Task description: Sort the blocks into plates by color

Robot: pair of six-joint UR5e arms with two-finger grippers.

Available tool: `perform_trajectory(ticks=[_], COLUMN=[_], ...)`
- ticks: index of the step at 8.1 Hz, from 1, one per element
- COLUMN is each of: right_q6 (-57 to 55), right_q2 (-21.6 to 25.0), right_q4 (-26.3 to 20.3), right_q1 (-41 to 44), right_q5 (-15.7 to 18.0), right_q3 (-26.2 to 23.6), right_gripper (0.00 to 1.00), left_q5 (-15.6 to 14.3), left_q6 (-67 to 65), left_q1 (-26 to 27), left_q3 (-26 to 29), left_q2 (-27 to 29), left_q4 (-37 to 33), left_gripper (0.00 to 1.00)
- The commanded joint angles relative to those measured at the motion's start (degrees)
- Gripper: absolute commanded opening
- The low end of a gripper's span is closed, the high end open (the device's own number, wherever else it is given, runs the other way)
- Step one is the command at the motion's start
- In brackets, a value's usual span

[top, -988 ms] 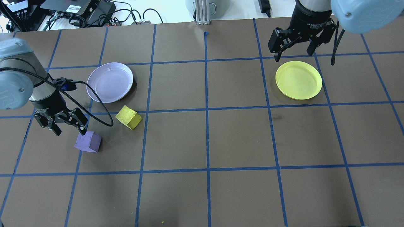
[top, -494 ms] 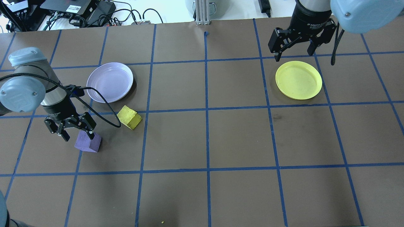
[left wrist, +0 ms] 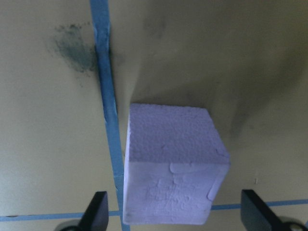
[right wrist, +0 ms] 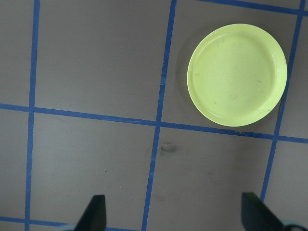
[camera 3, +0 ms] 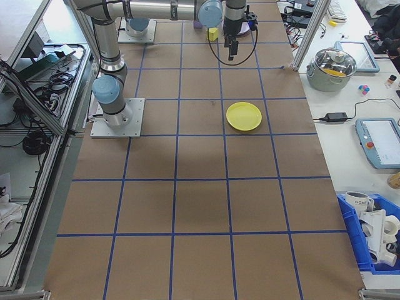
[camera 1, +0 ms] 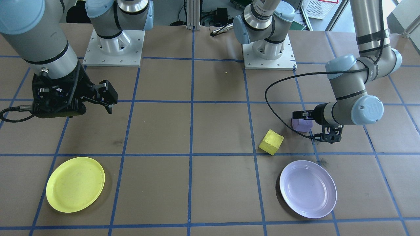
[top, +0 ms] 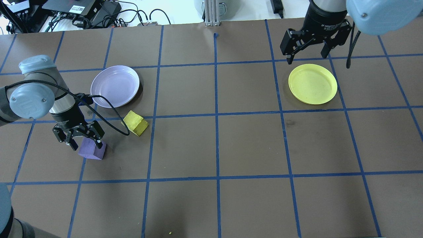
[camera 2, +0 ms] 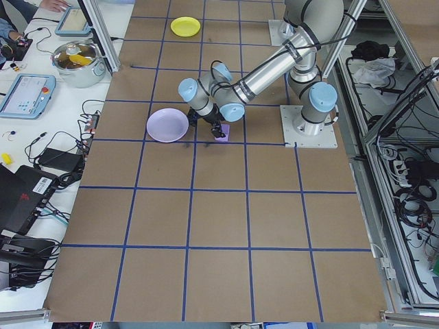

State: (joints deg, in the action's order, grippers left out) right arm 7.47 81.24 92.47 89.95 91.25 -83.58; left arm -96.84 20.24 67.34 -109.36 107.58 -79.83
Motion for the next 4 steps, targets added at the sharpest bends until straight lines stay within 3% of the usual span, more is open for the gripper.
perform_trajectory(ticks=[1, 4], right_q6=[0.17, 0.09], right_q2=[0.06, 0.23], right_q4=[0.35, 0.35], right_q1=[0.05, 0.05], right_q5=[-0.02, -0.11], right_q3=[0.0, 0.09], right_gripper=[1.0, 1.0], left_q5=[-0.19, -0.2], left_q6=[-0.29, 0.06], left_q1=[0.25, 0.25], left_q3=[-0.07, 0.02], left_q2=[0.7, 0.61], left_q4=[0.02, 1.59], left_gripper=[0.67, 0.1])
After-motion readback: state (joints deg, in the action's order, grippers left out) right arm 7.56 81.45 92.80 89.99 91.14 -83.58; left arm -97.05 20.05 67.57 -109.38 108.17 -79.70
